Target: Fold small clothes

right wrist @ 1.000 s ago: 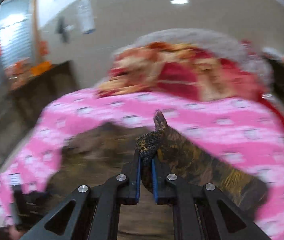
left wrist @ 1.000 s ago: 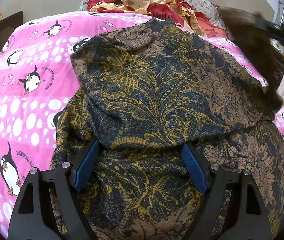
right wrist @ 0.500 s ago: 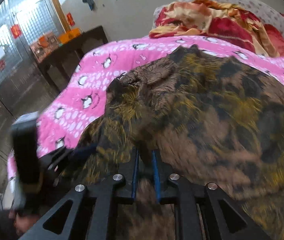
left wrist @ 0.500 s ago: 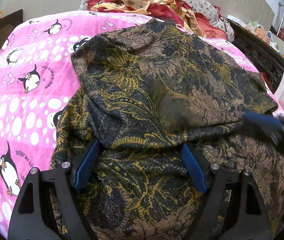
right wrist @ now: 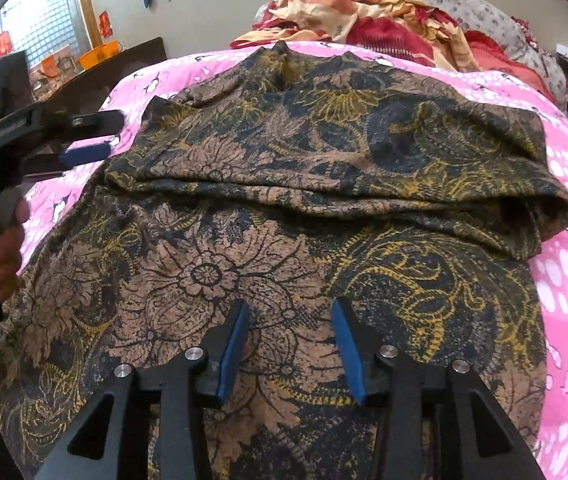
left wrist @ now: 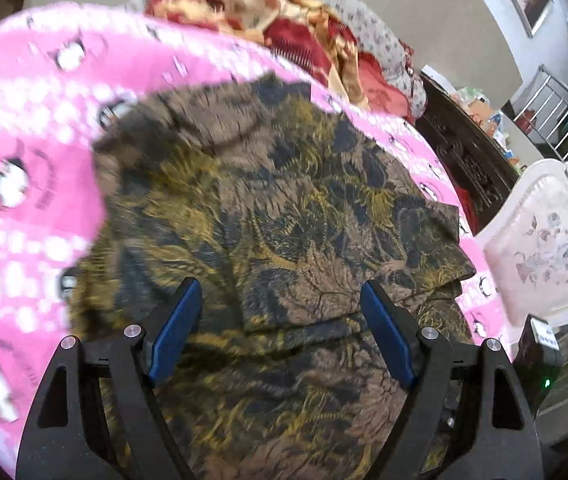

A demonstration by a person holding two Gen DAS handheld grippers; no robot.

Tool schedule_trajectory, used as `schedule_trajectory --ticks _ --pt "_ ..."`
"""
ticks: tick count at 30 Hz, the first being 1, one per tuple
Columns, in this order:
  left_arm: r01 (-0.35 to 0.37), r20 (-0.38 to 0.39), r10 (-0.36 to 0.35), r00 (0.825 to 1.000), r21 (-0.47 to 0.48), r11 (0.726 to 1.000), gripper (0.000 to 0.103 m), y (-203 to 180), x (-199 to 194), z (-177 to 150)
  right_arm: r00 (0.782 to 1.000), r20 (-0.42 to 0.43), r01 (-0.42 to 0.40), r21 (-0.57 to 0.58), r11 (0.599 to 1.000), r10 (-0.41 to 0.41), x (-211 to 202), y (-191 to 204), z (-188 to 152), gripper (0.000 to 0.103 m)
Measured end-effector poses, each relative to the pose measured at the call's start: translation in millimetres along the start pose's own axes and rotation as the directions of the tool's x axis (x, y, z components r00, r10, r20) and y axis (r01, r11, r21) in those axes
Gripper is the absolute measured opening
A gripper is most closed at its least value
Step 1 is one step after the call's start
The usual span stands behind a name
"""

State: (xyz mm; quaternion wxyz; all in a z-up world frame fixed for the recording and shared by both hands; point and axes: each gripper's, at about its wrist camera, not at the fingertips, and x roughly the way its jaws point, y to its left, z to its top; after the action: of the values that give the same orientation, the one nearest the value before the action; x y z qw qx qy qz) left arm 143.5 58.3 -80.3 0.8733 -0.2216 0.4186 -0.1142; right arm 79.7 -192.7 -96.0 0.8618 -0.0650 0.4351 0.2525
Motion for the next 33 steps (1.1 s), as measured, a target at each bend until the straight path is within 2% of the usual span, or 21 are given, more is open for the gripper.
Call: schedule_trajectory --ticks 2,4,8,10,11,13,15,17,18,21,23,26,28,30,33 --pt "0.050 -0.051 -0.052 0.997 -0.036 0.998 0.082 4 16 4 1.000 0.005 -0.021 0.016 1.000 0.021 -1 -5 0 0.042" --pt "0.124 -0.113 -0.137 0.984 -0.119 0.985 0.082 14 33 6 0.999 0.010 -0.035 0.026 0.999 0.035 -2 -7 0 0.042" --pt "0.208 -0.082 -0.233 0.969 -0.238 0.949 0.081 27 33 13 1.000 0.009 -0.028 0.020 0.999 0.028 -1 -1 1 0.042" --pt "0.247 -0.070 -0.270 0.960 -0.237 0.940 0.064 21 30 17 0.999 0.008 -0.032 0.022 0.999 0.032 0 -2 1 0.042" --pt "0.252 -0.069 -0.274 0.959 -0.228 0.940 0.062 18 29 19 0.999 0.009 -0.039 0.026 0.999 0.038 0 -3 1 0.042" --pt "0.232 -0.065 -0.248 0.967 -0.192 0.953 0.060 10 28 21 0.999 0.009 -0.053 0.036 0.998 0.052 0 -5 1 0.042" --pt "0.139 -0.068 -0.154 0.986 -0.180 0.974 0.060 13 34 23 0.998 0.011 -0.066 0.045 0.997 0.066 0 -7 2 0.042" --pt "0.121 -0.055 -0.134 0.989 -0.198 0.973 0.058 22 36 22 0.997 0.011 -0.076 0.053 0.996 0.076 0 -9 3 0.042" --pt "0.121 -0.046 -0.133 0.990 -0.209 0.970 0.051 24 38 21 0.997 0.011 -0.078 0.055 0.995 0.077 0 -9 3 0.042" --pt "0.070 -0.077 -0.088 0.993 -0.209 0.975 0.003 23 41 18 0.997 0.010 -0.073 0.051 0.996 0.072 0 -7 4 0.042" --pt "0.073 -0.063 -0.086 0.994 -0.183 0.980 0.002 22 31 17 0.997 0.010 -0.074 0.052 0.996 0.074 0 -7 4 0.042" --pt "0.122 -0.013 -0.124 0.992 -0.116 0.986 0.003 13 -1 22 0.997 0.010 -0.072 0.051 0.996 0.071 0 -7 4 0.042" --pt "0.111 0.039 -0.108 0.993 -0.067 0.992 0.003 11 -30 31 0.998 0.008 -0.065 0.045 0.997 0.065 0 -6 4 0.042" --pt "0.061 0.064 -0.059 0.996 -0.025 0.998 0.003 20 -52 40 0.998 0.008 -0.063 0.043 0.997 0.062 0 -5 3 0.042" --pt "-0.030 0.017 0.031 0.999 -0.011 0.999 0.002 38 -48 50 0.998 0.010 -0.070 0.049 0.996 0.070 0 -6 3 0.042"
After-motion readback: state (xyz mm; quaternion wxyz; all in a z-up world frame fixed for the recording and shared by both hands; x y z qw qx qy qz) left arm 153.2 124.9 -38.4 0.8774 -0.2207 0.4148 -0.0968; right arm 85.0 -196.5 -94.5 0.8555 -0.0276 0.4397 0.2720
